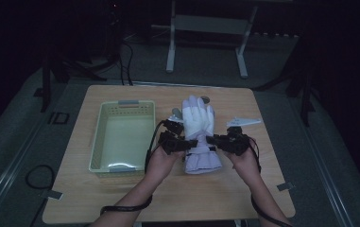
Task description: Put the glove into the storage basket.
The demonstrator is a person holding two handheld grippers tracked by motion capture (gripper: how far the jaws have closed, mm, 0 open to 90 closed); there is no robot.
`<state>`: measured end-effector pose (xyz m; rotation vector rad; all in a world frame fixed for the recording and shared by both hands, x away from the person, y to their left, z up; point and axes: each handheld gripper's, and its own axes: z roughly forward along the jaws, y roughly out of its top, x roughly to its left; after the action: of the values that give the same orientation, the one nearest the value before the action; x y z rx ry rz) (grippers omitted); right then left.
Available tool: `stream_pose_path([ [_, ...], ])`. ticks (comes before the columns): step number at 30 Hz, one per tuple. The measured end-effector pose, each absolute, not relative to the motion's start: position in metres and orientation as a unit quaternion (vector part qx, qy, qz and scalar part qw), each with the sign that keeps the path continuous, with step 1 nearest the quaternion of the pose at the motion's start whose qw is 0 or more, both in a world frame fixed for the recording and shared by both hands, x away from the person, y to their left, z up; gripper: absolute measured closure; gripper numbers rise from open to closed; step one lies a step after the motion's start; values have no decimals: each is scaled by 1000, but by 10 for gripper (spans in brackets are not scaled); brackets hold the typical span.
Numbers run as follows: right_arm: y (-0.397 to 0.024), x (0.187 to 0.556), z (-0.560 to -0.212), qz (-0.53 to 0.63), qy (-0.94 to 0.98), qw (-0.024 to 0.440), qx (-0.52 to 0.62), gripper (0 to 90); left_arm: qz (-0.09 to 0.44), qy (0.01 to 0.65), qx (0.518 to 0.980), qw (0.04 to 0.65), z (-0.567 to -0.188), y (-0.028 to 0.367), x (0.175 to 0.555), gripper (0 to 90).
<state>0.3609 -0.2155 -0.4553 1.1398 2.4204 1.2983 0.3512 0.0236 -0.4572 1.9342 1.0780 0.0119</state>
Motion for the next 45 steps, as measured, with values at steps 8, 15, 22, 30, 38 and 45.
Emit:
stream_pose_path([
  [8,-179,367,-435,439,817,90,362,805,12,437,777,453,-439,62,353,671],
  [15,-142,373,-426,438,826,88,344,806,21,446,774,449,-431,98,352,670],
  [22,-106,377,-419,441,831,79,328,806,30,452,773,444,-423,133,349,670],
  [30,-63,383,-420,441,838,68,315,805,34,473,762,441,-424,175,346,670],
  [38,-26,389,-424,440,844,53,303,806,38,480,764,429,-427,209,345,669],
  [45,-3,394,-436,433,848,46,301,806,33,480,766,427,-440,231,351,668],
])
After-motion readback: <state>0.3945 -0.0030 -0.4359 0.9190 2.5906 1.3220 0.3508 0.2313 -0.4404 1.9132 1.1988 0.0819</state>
